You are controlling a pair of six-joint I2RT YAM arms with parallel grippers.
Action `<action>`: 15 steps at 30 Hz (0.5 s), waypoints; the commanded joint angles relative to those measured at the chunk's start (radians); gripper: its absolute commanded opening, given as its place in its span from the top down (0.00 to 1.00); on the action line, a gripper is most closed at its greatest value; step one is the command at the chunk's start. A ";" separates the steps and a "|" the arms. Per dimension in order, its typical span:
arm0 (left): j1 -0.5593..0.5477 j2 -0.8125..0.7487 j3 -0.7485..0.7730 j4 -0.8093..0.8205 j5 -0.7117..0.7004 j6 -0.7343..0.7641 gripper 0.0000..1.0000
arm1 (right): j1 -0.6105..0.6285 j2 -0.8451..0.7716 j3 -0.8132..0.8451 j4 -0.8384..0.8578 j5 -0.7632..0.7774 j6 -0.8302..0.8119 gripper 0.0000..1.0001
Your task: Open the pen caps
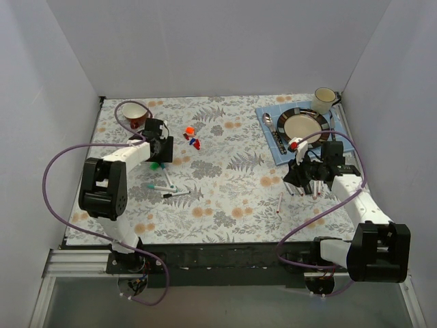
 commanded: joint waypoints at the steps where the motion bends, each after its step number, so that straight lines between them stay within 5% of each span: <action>1: 0.030 -0.042 0.041 -0.015 0.021 0.056 0.41 | 0.005 -0.034 0.041 -0.019 -0.049 -0.018 0.71; 15: 0.032 0.138 0.176 -0.084 0.067 0.114 0.50 | 0.005 -0.055 0.038 -0.028 -0.070 -0.022 0.71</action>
